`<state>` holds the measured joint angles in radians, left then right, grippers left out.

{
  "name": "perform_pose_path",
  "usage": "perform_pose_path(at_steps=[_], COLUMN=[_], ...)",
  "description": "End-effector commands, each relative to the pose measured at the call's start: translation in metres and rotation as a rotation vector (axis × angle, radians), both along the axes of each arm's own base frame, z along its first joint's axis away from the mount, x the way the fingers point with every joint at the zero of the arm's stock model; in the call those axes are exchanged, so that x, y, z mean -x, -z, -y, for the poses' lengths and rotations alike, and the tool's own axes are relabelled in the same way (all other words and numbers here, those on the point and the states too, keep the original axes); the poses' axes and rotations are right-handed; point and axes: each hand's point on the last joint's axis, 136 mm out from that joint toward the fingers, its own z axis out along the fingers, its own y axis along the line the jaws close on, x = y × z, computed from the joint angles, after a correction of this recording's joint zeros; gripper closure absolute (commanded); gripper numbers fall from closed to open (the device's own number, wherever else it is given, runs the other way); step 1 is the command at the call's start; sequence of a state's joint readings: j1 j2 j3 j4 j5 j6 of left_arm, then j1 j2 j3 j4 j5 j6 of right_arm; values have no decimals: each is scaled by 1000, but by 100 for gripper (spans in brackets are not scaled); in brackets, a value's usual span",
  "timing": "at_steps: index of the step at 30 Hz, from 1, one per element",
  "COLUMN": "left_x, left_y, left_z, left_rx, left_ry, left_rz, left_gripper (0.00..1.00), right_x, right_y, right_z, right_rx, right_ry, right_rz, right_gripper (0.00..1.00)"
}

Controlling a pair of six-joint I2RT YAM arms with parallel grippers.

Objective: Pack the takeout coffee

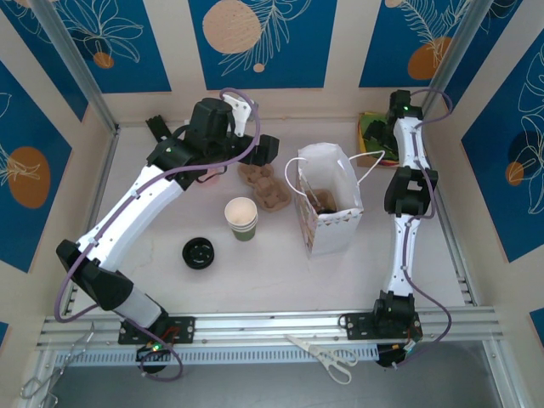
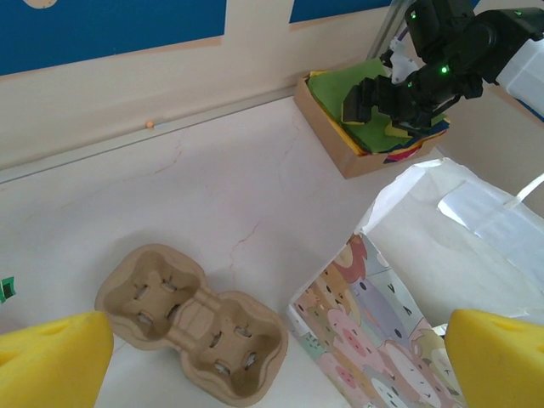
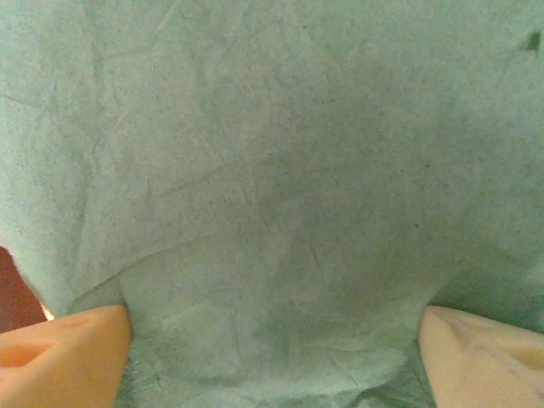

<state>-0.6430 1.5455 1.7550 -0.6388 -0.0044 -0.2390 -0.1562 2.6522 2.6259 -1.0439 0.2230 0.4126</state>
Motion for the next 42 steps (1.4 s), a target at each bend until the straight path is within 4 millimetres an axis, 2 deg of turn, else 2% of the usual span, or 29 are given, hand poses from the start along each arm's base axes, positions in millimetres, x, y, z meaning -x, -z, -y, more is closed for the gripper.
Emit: perform_pose_path(at_steps=[1, 4, 7, 10, 14, 19, 21, 22, 24, 26, 28, 31, 37, 42], left_x=[1, 0, -1, -1, 0, 1, 2, 2, 2, 3, 5, 7, 12, 15], left_y=[-16, -13, -11, -12, -9, -5, -7, -7, -6, -6, -5, -4, -5, -5], left_z=[-15, -15, -13, -12, -11, -12, -13, -14, -15, -17, -17, -18, -23, -24], left_rx=[20, 23, 30, 34, 46, 50, 50, 51, 53, 55, 58, 62, 71, 82], left_ry=[-45, -46, -41, -36, -34, -37, -38, -40, -41, -42, -39, -39, -41, -35], left_rz=[19, 13, 4, 6, -4, -13, -7, -6, -5, -5, -6, -10, -1, -1], left_gripper=[0, 0, 0, 0, 0, 0, 0, 0, 0, 0, 0, 0, 0, 0], right_x=[-4, -1, 3, 6, 7, 10, 10, 10, 12, 13, 15, 19, 30, 47], right_y=[-4, -6, -7, -15, -30, -49, -57, -61, -70, -77, -84, -88, -114, -152], right_z=[-2, -1, 1, 4, 4, 8, 6, 6, 6, 5, 5, 4, -4, -17], right_rx=[8, 2, -8, -9, -12, -4, -6, -6, -6, -2, -6, -14, -14, -17], right_ry=[-17, -20, -19, -18, -22, -11, -19, -20, -21, -20, -26, -25, -39, -47], right_rz=[13, 9, 3, 7, 31, 56, 69, 76, 88, 98, 109, 109, 130, 176], right_gripper=[25, 32, 44, 44, 56, 58, 66, 67, 79, 80, 90, 96, 100, 100])
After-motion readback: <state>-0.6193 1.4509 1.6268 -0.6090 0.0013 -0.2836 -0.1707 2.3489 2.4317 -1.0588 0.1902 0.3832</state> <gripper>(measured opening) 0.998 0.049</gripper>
